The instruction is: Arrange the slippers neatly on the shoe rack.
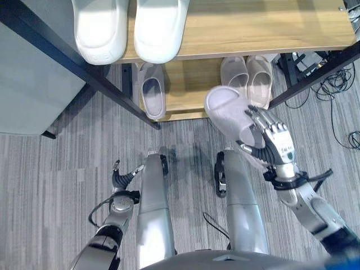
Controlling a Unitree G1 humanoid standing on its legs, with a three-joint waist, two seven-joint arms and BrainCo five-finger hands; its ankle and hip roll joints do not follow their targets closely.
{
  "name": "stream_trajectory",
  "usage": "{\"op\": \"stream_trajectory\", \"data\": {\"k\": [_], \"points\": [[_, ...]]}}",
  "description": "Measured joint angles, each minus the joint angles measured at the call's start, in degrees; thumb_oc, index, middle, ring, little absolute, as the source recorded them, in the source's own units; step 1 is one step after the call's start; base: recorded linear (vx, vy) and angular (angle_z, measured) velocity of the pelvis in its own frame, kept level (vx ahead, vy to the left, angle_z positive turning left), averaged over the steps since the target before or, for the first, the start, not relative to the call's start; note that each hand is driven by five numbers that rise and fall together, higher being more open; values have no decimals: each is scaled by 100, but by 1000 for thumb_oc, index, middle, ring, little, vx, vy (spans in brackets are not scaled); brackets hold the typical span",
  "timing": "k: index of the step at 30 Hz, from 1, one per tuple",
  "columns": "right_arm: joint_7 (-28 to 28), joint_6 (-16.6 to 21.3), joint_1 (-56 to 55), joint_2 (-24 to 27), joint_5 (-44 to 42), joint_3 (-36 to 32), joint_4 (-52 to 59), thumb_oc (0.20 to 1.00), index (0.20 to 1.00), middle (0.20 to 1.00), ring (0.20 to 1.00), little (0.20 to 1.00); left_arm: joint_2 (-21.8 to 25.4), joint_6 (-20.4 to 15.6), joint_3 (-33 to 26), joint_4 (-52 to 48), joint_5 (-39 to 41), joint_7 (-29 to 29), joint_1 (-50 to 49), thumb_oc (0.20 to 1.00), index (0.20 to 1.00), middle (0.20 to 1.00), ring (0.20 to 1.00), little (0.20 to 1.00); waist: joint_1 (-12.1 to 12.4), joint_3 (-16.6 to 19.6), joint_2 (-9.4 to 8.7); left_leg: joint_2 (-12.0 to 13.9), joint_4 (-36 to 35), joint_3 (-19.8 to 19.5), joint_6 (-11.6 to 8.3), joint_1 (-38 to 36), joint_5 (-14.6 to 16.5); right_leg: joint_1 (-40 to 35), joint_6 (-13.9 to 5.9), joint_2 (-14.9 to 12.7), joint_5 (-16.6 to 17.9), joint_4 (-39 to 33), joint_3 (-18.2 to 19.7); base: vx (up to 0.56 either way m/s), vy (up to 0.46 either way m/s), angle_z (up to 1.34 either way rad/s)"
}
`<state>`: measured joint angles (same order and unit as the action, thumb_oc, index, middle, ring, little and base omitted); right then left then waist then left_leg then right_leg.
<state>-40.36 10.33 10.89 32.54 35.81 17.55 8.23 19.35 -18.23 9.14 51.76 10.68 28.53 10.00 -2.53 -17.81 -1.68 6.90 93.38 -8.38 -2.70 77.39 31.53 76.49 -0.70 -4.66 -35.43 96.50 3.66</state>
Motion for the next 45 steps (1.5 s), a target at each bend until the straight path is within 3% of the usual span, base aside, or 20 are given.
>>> {"op": "stream_trajectory", "data": {"k": [3,5,8,10,12,14,15,21,27,34,39,40,41,45], "points": [[-36,173,594,-92,-579,-156,-14,200,200,200,200,200,-36,-62,-24,-203,393,50,-50,1000,1000,1000,1000,1000,200,92,59,-258,867,-176,-47,833,138,732,-74,-132,-278,930,69,87,-5,29],[-68,243,1326,-135,-877,96,-916,200,200,200,200,200,-47,-71,-89,-91,919,50,-86,1000,1000,1000,1000,1000,246,204,78,-415,1497,-171,-40,1261,272,1128,-184,-172,-488,1601,284,79,19,19],[-37,174,1723,-334,-1384,208,-1625,200,200,200,200,200,-4,-110,-84,-158,1193,23,-117,1000,1000,1000,1000,1000,388,307,114,-519,1790,-155,-76,1486,301,1311,-294,-162,-551,1879,400,75,26,9],[-10,167,2394,-192,-1777,485,-2185,200,200,200,200,200,14,-116,-57,-121,1528,-156,-172,1000,1000,1000,1000,1000,433,330,168,-621,2130,-148,-157,1591,391,1362,-472,-170,-653,2202,531,110,46,7],[12,18,3092,-98,-2031,560,-2952,200,200,200,200,200,40,-116,-59,-144,1680,-249,-202,1000,1000,1000,1000,1000,529,325,177,-659,2465,-147,-177,1778,484,1547,-521,-160,-771,2521,692,75,53,5],[34,-139,3995,35,-2410,788,-3877,200,200,200,200,200,189,-114,1,-272,1748,-358,-433,1000,1000,1000,1000,1000,613,215,203,-711,2830,-102,-179,1935,576,1694,-631,-130,-847,2894,885,65,59,4],[56,-194,4555,165,-2642,893,-4189,200,200,200,200,200,253,-112,-5,-220,1750,-363,-467,1000,1000,1000,1000,1000,678,-102,243,-737,3067,-25,-178,1954,631,1707,-750,-97,-934,3134,1057,59,61,4],[364,-382,5605,187,-3297,1860,-5721,200,200,200,200,200,375,-115,34,-358,1993,-557,-398,1000,1000,1000,1000,1000,679,-716,270,-758,3200,86,-157,1761,661,1499,-791,-96,-953,3243,1211,21,58,1],[715,-509,6144,-681,-3900,2117,-6703,200,200,200,200,200,412,-116,104,-261,2149,-630,-193,1000,1000,1000,1000,1000,678,-740,259,-690,3160,140,-143,1566,731,1357,-825,-63,-994,3205,1279,19,61,-3],[898,-579,6378,-1180,-4000,2190,-7696,200,200,200,200,200,254,-80,660,-22,2124,-848,-113,1000,1000,1000,1000,1000,711,-740,304,-705,3157,168,-144,1540,746,1310,-811,-106,-1010,3199,1297,11,55,2],[892,-642,6487,-1104,-4008,2179,-7984,200,200,200,200,200,209,-69,663,48,2125,-852,-45,1000,1000,1000,1000,1000,803,-758,370,-740,3175,158,-144,1530,746,1309,-783,-125,-1024,3262,1302,-8,22,2],[894,-639,6524,-1097,-4014,2175,-8037,533,533,533,533,533,204,-69,665,58,2124,-855,-57,1000,1000,1000,1000,1000,827,-762,392,-771,3175,172,-145,1525,745,1302,-780,-130,-1026,3265,1300,-32,28,7],[897,-640,6586,-1044,-4020,2176,-8153,1000,1000,1000,1000,1000,175,-68,665,46,2126,-857,-55,1000,1000,1000,1000,1000,831,-772,416,-794,3172,149,-145,1522,745,1296,-771,-156,-1030,3275,1300,-16,9,5],[879,-632,6608,-844,-4280,2090,-8170,1000,1000,1000,1000,1000,153,-69,666,207,2124,-860,-88,1000,1000,1000,1000,1000,910,-785,448,-823,3164,153,-144,1521,745,1286,-757,-165,-1036,3278,1293,-5,3,2]]}}
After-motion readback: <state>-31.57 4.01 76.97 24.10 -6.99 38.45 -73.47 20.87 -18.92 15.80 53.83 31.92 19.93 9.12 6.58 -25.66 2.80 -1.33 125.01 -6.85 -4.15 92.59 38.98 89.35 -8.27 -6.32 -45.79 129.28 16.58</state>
